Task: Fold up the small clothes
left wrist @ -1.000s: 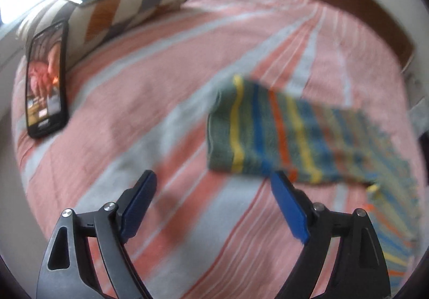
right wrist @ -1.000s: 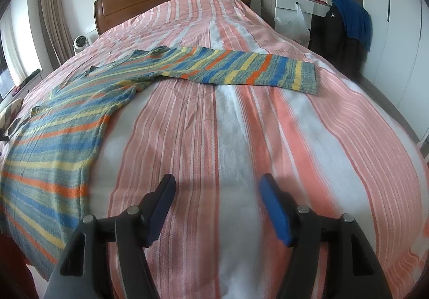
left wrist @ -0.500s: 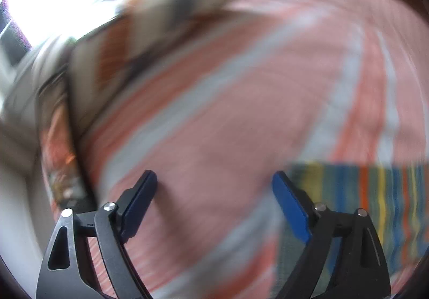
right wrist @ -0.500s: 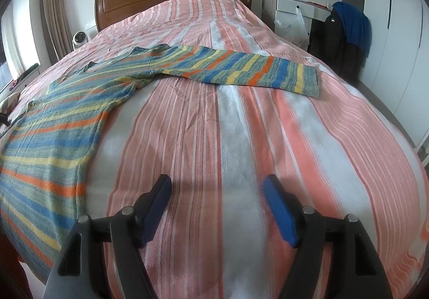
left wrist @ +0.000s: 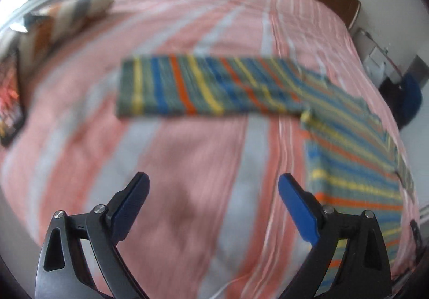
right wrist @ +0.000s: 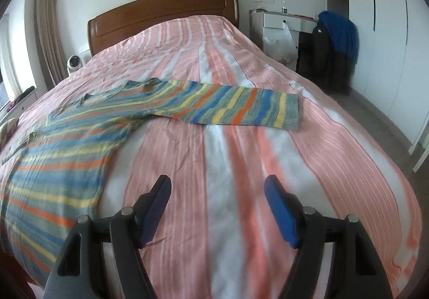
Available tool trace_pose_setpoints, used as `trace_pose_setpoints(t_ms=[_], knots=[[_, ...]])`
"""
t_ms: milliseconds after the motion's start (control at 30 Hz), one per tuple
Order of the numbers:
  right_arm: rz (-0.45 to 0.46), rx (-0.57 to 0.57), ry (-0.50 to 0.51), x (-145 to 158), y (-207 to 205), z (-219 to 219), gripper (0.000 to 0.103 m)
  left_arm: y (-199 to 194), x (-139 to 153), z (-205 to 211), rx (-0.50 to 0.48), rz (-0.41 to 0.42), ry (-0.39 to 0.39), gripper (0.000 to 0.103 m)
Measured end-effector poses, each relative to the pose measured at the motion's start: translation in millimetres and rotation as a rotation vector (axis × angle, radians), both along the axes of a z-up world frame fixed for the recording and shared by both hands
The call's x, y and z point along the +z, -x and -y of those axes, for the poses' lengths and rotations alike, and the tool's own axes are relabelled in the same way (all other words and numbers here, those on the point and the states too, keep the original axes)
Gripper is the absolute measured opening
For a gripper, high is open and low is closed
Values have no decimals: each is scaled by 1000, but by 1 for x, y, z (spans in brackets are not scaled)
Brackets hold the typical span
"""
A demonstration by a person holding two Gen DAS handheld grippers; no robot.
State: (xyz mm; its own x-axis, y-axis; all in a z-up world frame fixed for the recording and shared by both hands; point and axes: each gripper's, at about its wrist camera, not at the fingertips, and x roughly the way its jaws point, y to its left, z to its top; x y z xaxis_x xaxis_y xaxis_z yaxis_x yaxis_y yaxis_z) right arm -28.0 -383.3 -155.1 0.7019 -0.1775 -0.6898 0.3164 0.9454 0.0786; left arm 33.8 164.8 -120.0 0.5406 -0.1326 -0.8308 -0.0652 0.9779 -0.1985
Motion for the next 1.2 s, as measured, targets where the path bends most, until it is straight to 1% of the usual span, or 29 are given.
trace_pose_setpoints(t_ms=[33,100,133,167,233,333,500,767,1033,1133,1200], knots=[[-9,-3,-6,-3,-1,3,72,-1,-11,0,20,-16,14,97],[-38,-10,-14,-13,-2,6,72,3,-16,2,33,9,15,99],[-66,-9,-17,-20,-3,8,72,2,-19,4,22,18,-3,99],[-73,-3,-14,-24,-2,8,72,8,-20,10,12,23,-19,101],[-69,2,-4,-26,-1,6,73,12,-22,19,-4,35,-73,102],[-65,-3,-18,-30,-3,6,79,20,-23,21,-8,42,-135,102],[-65,1,-1,-33,-5,2,81,20,-25,15,3,46,-117,102],[-59,1,36,-38,-5,-4,85,20,-28,17,3,50,-146,103],[-51,0,54,-39,-5,-6,86,18,-31,25,4,57,-185,103],[-50,0,57,-39,-5,-7,86,19,-25,27,2,55,-195,102],[-49,0,58,-39,-5,-7,87,24,-19,30,-16,85,-173,102]])
